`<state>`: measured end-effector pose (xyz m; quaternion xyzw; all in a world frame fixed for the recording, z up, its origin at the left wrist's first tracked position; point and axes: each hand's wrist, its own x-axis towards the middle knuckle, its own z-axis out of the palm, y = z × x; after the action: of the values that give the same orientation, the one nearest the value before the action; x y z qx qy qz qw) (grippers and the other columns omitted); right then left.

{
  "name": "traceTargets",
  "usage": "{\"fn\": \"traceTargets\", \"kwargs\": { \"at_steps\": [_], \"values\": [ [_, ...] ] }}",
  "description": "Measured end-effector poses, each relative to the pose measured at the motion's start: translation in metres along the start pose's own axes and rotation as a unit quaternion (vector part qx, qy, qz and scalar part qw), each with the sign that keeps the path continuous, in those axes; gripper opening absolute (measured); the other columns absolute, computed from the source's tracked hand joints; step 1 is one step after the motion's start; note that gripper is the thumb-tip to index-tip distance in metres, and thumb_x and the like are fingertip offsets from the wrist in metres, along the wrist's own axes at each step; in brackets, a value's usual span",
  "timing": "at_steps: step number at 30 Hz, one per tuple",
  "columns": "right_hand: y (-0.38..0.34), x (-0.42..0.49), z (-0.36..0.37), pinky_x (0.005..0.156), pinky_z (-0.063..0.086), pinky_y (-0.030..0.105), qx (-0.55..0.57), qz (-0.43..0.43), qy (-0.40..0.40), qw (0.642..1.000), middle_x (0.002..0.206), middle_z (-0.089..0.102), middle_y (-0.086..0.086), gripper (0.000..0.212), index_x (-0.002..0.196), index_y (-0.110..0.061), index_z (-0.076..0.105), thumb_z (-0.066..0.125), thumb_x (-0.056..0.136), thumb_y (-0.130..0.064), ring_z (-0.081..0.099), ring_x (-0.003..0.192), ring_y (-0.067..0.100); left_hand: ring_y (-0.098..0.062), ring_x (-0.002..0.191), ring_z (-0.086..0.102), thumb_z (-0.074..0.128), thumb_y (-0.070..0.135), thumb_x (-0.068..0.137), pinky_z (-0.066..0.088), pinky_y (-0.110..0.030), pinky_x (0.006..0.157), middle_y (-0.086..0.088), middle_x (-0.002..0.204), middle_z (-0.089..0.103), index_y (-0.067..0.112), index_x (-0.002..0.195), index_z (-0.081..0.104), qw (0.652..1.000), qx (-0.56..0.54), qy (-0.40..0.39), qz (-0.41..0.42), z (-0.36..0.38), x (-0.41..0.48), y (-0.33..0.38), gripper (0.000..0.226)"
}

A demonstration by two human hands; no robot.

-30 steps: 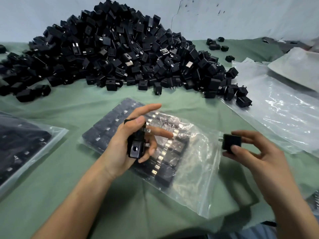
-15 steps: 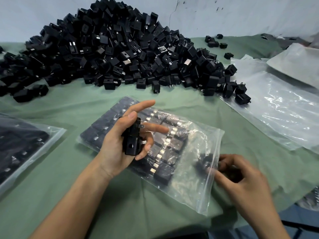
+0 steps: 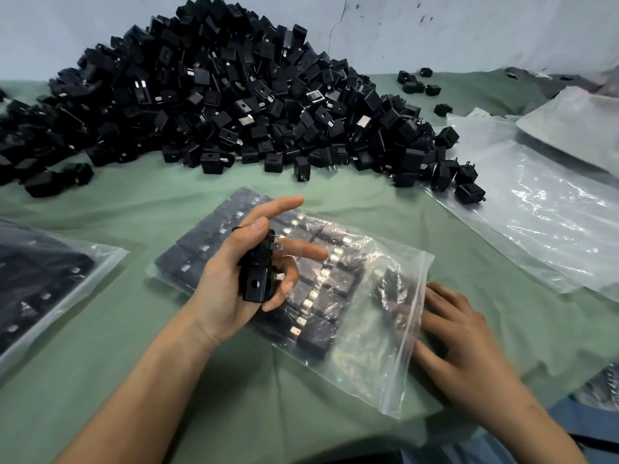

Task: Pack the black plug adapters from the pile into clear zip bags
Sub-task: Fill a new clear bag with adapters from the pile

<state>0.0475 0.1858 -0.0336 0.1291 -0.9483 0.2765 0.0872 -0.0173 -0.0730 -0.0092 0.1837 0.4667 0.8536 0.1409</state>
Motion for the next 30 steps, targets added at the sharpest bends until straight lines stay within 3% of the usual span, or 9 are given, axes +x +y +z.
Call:
{"fn": "traceTargets", "kwargs": {
  "at_steps": [4,7,11,14,16,18,21,25,30],
  "values": [
    [0.000,0.015,0.007,0.096,0.034,0.047,-0.070,0.057,-0.008,0.996,0.139,0.051,-0.002,0.039,0.122,-0.023,0.065,0.047,0.088,-0.029,0.041,0.126,0.035,-0.016,0.047,0.053,0.074,0.052,0.072,0.037,-0.018,0.037,-0.022,0.094,0.071,0.028,0.119,0.065,1.000,-0.002,0.001,0.001,0.000,0.000,0.000,0.054],
    [0.001,0.017,0.011,0.097,0.023,0.036,-0.103,0.070,-0.036,0.992,0.150,0.035,-0.008,0.040,0.137,-0.034,0.048,0.046,0.097,-0.029,0.028,0.134,0.025,-0.016,0.047,0.053,0.074,0.052,0.071,0.036,-0.018,0.037,-0.022,0.093,0.071,0.028,0.119,0.065,1.000,-0.001,0.002,0.001,0.001,0.000,0.000,0.055],
    [-0.006,0.004,0.013,0.101,0.020,0.037,-0.090,0.060,0.008,0.994,0.148,0.035,-0.009,0.056,0.137,-0.027,0.049,0.026,0.089,-0.043,0.026,0.140,0.019,-0.017,0.047,0.052,0.075,0.053,0.070,0.036,-0.018,0.037,-0.022,0.094,0.071,0.027,0.119,0.065,1.000,0.003,0.004,0.002,0.001,0.000,0.000,0.055],
    [-0.005,0.003,0.018,0.108,0.003,0.028,-0.099,0.051,-0.013,0.994,0.145,-0.005,-0.027,0.044,0.141,-0.041,0.014,0.025,0.098,-0.045,-0.007,0.139,0.000,-0.017,0.047,0.052,0.074,0.053,0.071,0.037,-0.018,0.037,-0.022,0.094,0.071,0.028,0.119,0.065,1.000,0.004,0.000,0.000,0.001,0.000,0.000,0.055],
    [-0.003,0.007,0.018,0.108,-0.003,0.023,-0.120,0.057,-0.040,0.990,0.134,-0.025,-0.033,0.049,0.135,-0.046,-0.007,0.028,0.100,-0.044,-0.023,0.134,-0.006,-0.017,0.048,0.052,0.074,0.052,0.071,0.037,-0.019,0.037,-0.022,0.094,0.071,0.027,0.119,0.065,1.000,0.003,-0.002,0.000,0.001,0.000,0.000,0.055],
    [-0.003,0.012,0.017,0.104,0.002,0.023,-0.129,0.060,-0.040,0.989,0.139,-0.022,-0.032,0.054,0.138,-0.047,-0.005,0.030,0.098,-0.045,-0.020,0.136,-0.006,-0.017,0.048,0.052,0.074,0.052,0.072,0.037,-0.019,0.036,-0.022,0.094,0.071,0.027,0.120,0.064,1.000,0.003,-0.002,0.001,0.001,0.000,0.000,0.055],
    [-0.003,0.018,0.018,0.099,0.007,0.026,-0.143,0.069,-0.051,0.986,0.156,0.006,-0.020,0.053,0.147,-0.044,0.009,0.028,0.098,-0.047,-0.007,0.135,0.002,-0.017,0.048,0.052,0.074,0.053,0.072,0.036,-0.019,0.036,-0.022,0.094,0.071,0.027,0.119,0.065,1.000,0.004,-0.002,0.003,0.001,0.000,0.001,0.054],
    [-0.005,0.025,0.022,0.105,0.001,0.023,-0.138,0.081,-0.088,0.983,0.159,0.002,-0.012,0.060,0.149,-0.041,0.008,0.006,0.093,-0.060,-0.003,0.142,0.003,-0.017,0.047,0.052,0.073,0.053,0.072,0.035,-0.019,0.036,-0.022,0.094,0.071,0.027,0.119,0.065,1.000,0.007,-0.004,0.005,0.001,0.000,0.000,0.054],
    [-0.008,0.031,0.026,0.108,-0.007,0.023,-0.117,0.062,-0.089,0.987,0.158,0.004,-0.016,0.064,0.148,-0.045,0.012,0.009,0.086,-0.057,0.002,0.142,0.002,-0.017,0.047,0.052,0.074,0.053,0.072,0.035,-0.019,0.037,-0.021,0.093,0.071,0.027,0.119,0.065,1.000,0.007,-0.005,0.004,0.001,0.000,0.000,0.055]
  ]
}}
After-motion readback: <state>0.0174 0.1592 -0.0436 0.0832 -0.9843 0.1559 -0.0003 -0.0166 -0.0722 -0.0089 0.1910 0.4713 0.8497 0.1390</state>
